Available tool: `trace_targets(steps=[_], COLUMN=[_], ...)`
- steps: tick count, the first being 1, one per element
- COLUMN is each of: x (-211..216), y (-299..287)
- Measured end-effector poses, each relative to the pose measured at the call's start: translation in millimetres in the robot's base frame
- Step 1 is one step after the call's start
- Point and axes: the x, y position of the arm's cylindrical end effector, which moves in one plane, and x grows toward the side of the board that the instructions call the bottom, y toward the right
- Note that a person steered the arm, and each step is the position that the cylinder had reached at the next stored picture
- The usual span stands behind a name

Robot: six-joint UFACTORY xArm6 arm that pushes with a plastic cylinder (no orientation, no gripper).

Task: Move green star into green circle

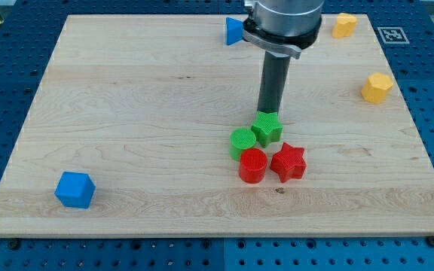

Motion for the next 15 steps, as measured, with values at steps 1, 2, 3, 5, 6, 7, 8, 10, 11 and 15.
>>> trace_targets(steps=[1,2,3,5,6,7,8,10,11,15], x=[0,-10,-28,-31,-31,-31,-32,-35,-36,-37], y=[1,1,1,1,1,1,1,1,-5,-22])
